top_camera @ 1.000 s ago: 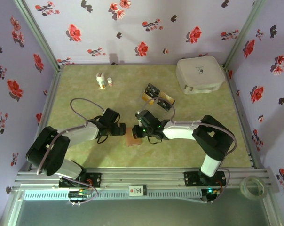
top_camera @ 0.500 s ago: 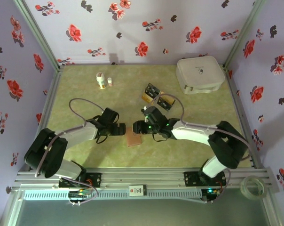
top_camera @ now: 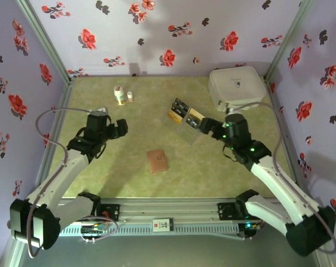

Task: Put the credit cards into the card holder

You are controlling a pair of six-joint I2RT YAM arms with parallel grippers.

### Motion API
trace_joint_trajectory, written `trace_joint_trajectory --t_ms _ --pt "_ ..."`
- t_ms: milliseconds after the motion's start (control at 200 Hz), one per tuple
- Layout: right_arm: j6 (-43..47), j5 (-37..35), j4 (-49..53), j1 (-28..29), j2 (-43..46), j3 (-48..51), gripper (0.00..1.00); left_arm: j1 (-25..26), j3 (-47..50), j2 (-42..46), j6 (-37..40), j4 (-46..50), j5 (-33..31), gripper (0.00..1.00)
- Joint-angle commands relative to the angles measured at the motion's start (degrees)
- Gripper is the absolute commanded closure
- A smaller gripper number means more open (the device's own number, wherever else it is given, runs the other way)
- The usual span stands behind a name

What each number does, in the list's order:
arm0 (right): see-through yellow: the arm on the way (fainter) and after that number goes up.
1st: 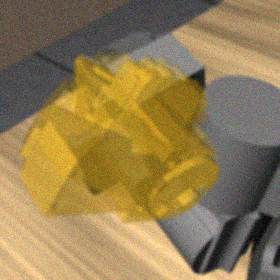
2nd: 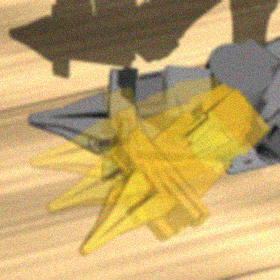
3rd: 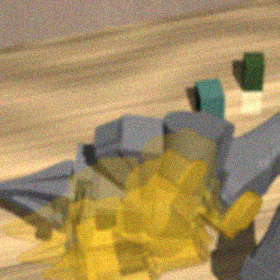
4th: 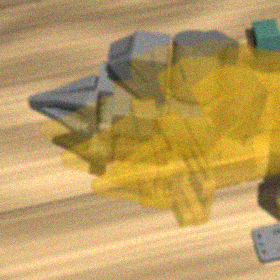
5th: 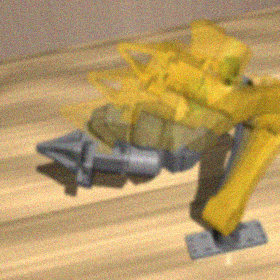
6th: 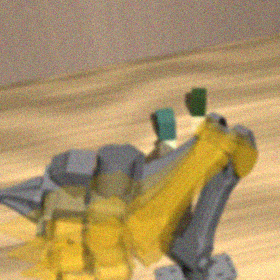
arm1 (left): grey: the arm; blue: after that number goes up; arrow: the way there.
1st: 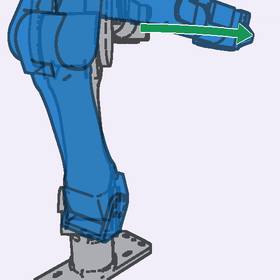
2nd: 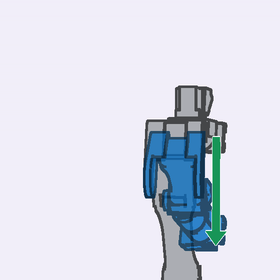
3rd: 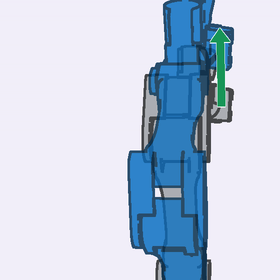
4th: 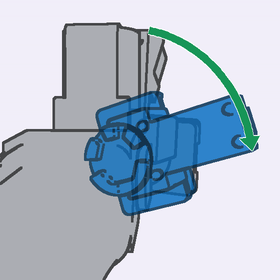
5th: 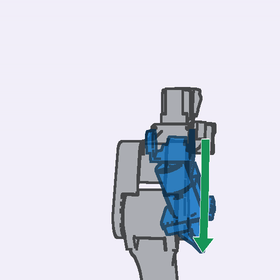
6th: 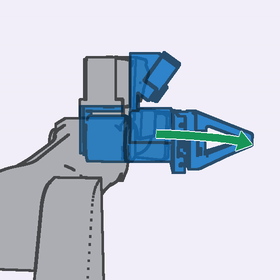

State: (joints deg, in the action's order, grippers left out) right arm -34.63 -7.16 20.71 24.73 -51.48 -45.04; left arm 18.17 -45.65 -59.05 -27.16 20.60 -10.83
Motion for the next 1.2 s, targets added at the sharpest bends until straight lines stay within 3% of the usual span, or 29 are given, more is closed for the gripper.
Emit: trace_joint_trajectory --t_ms 0,95,235,455,650,910,1015,1065,1135,1195 --pt "1.6 -15.7 7.6 -4.4 2.8 -0.8 0.01 -4.1 0.0 2.2 4.4 -4.8 -3.7 0.0" --pt "2.6 -28.1 3.8 -7.2 3.4 0.4 0.01 -7.1 3.6 3.6 7.3 -15.1 -5.2 0.0" --pt "9.1 -37.7 -11.0 -11.0 0.2 5.4 0.01 -12.5 5.5 1.7 12.3 -22.0 -5.8 0.0" --pt "17.4 -38.4 -22.6 -15.4 -13.3 6.5 0.01 -18.4 12.7 -1.4 20.1 -31.0 -7.9 0.0" --pt "22.8 -36.9 -34.8 -16.5 -21.8 9.4 0.01 -18.6 18.5 -7.7 21.0 -41.7 -3.9 0.0" --pt "28.3 -28.1 -52.4 -17.3 -29.4 15.4 0.01 -18.7 22.9 -18.2 24.9 -59.2 -0.7 0.0" --pt "29.4 -24.0 -68.8 -17.7 -32.6 24.0 0.01 -19.0 21.4 -20.4 24.6 -59.6 2.8 0.0" --pt "30.9 -22.5 -77.4 -17.8 -34.8 26.6 0.01 -19.0 23.2 -22.7 24.9 -66.0 5.4 0.0" --pt "30.3 -20.1 -74.4 -18.1 -33.7 26.1 0.01 -18.8 26.5 -28.3 26.7 -76.7 7.7 0.0" --pt "29.9 -14.9 -73.7 -19.7 -34.5 26.0 0.01 -18.7 24.6 -28.7 27.3 -72.7 9.2 0.0"
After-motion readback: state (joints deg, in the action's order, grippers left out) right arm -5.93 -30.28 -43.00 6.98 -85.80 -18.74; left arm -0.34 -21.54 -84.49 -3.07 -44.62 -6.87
